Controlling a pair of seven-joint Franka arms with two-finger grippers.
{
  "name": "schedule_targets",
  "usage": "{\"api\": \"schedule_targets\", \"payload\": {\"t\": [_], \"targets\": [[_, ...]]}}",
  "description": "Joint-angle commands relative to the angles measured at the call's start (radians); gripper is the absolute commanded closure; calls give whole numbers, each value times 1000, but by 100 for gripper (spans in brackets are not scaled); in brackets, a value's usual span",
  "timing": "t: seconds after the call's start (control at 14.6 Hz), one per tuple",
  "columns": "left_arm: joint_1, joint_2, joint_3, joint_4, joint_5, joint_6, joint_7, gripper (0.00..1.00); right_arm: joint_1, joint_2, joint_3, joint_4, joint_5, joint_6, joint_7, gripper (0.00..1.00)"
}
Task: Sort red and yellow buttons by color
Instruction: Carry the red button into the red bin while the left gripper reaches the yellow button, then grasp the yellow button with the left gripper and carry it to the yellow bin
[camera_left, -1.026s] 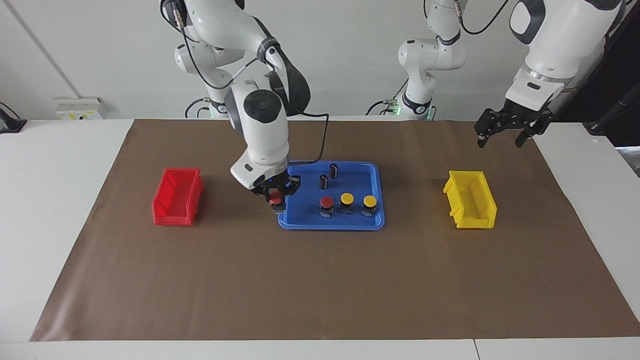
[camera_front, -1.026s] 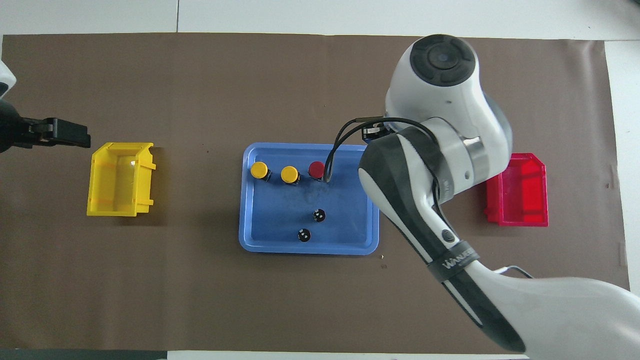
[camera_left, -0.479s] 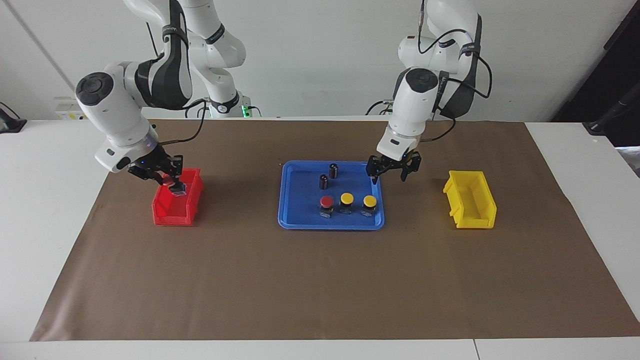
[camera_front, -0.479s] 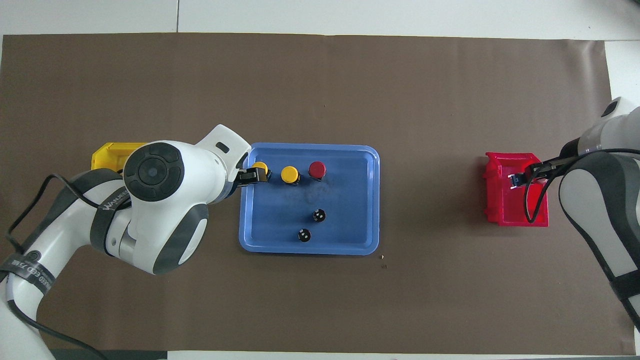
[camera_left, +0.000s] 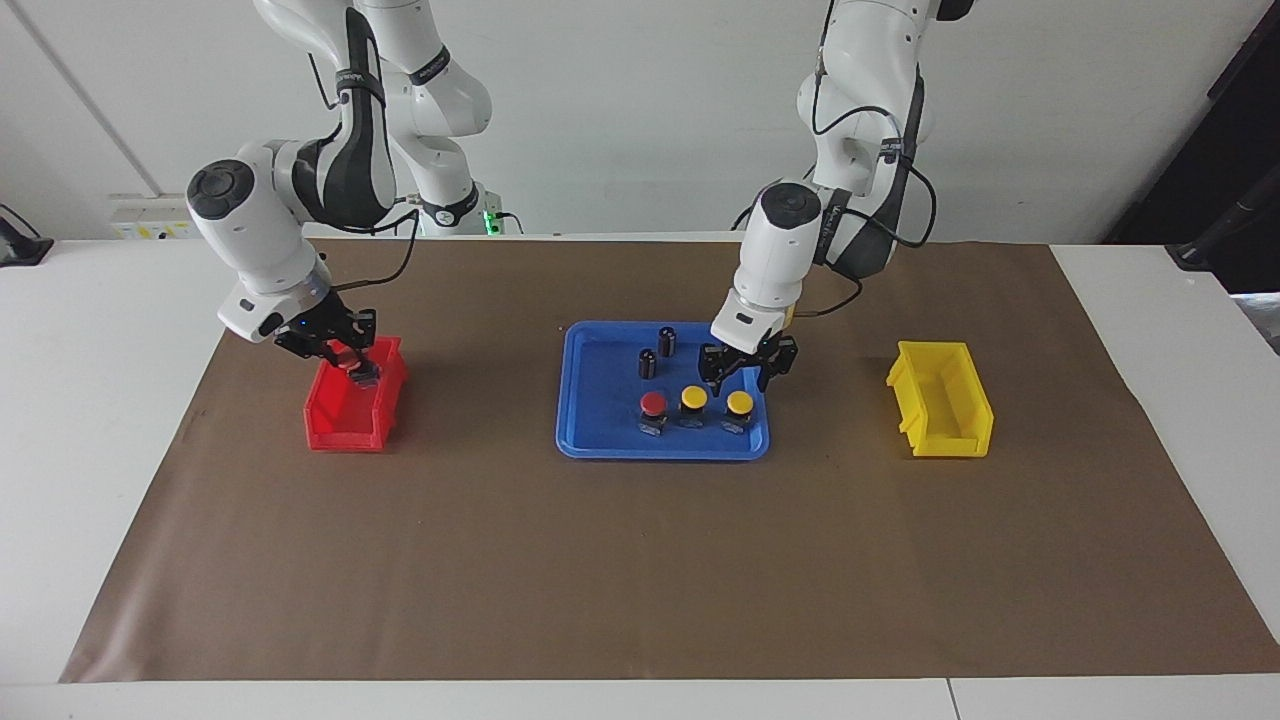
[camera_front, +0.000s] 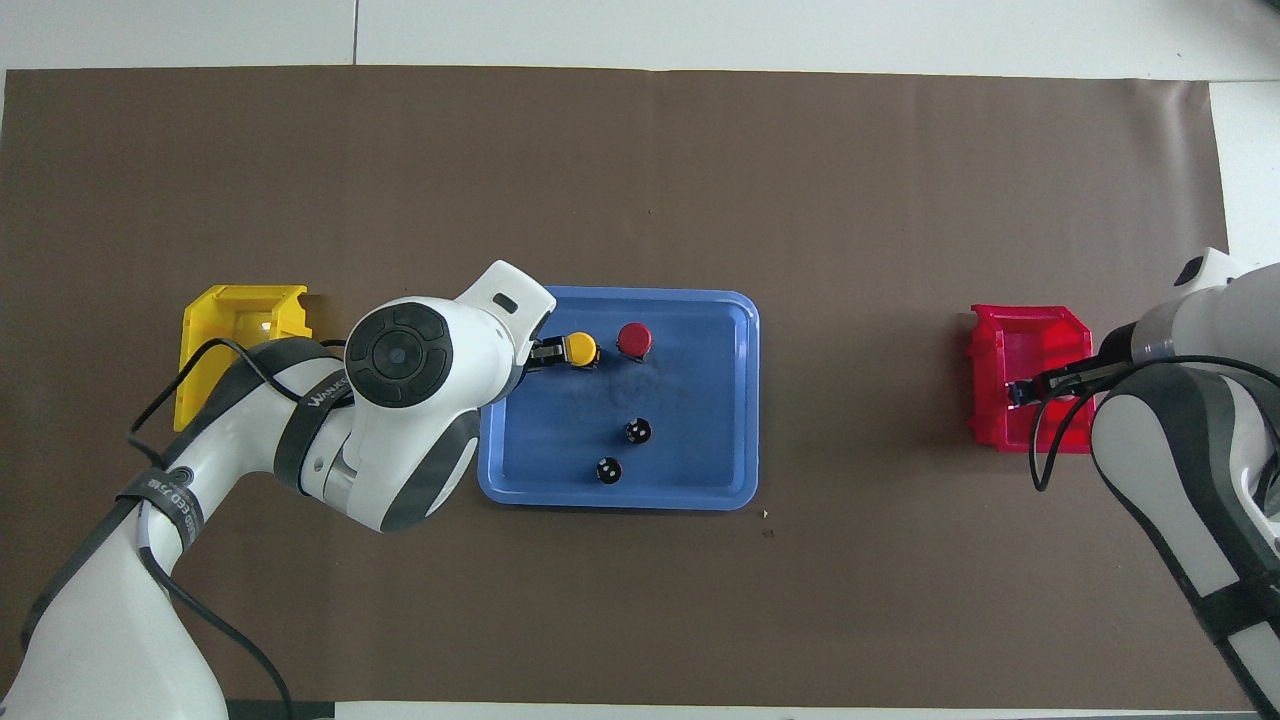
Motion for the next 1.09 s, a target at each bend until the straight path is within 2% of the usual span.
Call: {"api": "schedule_targets", "payload": {"t": [0.0, 0.21, 0.34, 0.48, 0.55, 0.62, 0.68, 0.75, 0.89, 0.96, 1.03], "targets": [[-1, 20, 8, 26, 25, 13, -11, 31, -6, -40, 1, -55, 7, 33, -34, 95], [-1, 24, 11, 40, 25, 19, -11, 39, -17, -27, 1, -66, 5, 63, -58, 95], [-1, 24, 11, 40, 25, 19, -11, 50, -17, -31, 1, -94, 5, 92, -62, 94], [0, 24, 13, 40, 25, 20, -11, 71, -18, -37, 1, -111, 5, 109, -78, 93], [0, 24, 14, 40, 25, 25, -13, 87, -18, -39, 1, -123, 5, 109, -80, 92], [-1, 24, 15, 42, 24, 23, -19, 99, -21, -40, 1, -127, 5, 111, -84, 88], [-3, 26, 15, 64, 24, 2, -26, 99, -35, -40, 1, -129, 5, 115, -95, 87], [-1, 26, 16, 110, 24, -71, -23, 99, -38, -40, 1, -129, 5, 116, -112, 86], [32, 9, 16, 231, 25, -275, 4, 99, -40, -40, 1, -129, 5, 116, -114, 83], [66, -8, 16, 283, 24, -380, 62, 99, -40, -40, 1, -129, 5, 114, -114, 78], [89, -37, 19, 320, 22, -477, 152, 99, -38, -40, 1, -127, 5, 112, -114, 63]]}}
